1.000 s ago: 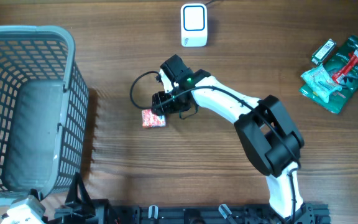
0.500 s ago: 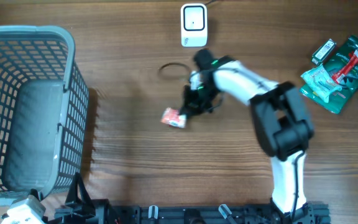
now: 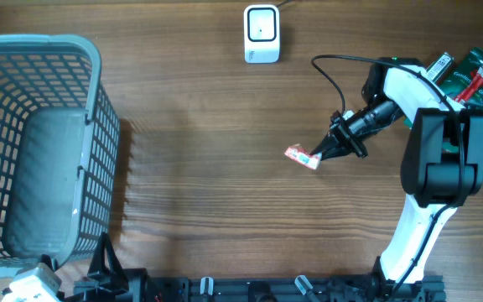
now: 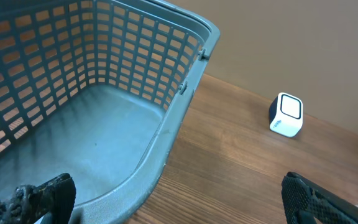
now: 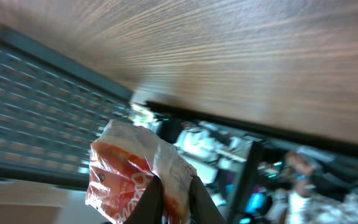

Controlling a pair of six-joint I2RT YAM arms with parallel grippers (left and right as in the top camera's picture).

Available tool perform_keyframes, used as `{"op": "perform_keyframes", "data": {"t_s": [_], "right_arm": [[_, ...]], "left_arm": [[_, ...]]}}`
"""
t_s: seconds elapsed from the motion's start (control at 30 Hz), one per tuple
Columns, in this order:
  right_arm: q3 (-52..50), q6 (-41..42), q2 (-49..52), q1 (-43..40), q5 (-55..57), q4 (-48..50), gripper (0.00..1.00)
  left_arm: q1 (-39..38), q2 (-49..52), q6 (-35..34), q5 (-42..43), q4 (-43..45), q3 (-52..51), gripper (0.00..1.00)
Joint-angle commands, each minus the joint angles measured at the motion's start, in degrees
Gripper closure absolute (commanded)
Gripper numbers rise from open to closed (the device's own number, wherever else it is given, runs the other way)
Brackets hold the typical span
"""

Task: Scan the item barcode
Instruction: 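Lift the red-white box and carry it up to the scanner, then hold the red-white box in front of the scanner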

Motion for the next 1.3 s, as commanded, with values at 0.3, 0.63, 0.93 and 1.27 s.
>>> {"op": "perform_keyframes", "data": {"t_s": [0.3,0.63,0.93,1.27], "right_arm": [[11.1,15.7,-26.3,-0.4,33.8,29.0,0.96],[10.2,-9.7,-19.1,13.3,36.2,83.5,0.96],[10.2,-26.9,0.5,22.4,48.2,105.4,0.95],[10.2,-26.3,7.6,22.6,51.6,113.7,0.96]], "left_arm": [[-0.2,-0.4,-0.1,0.3,0.2,0.0,0.00],[-0.2,-0.4,-0.1,0.3,0.2,0.0,0.00],[-0.2,-0.4,-0.1,0.3,0.2,0.0,0.00],[-0.2,-0.4,-0.1,0.3,0.2,0.0,0.00]]}}
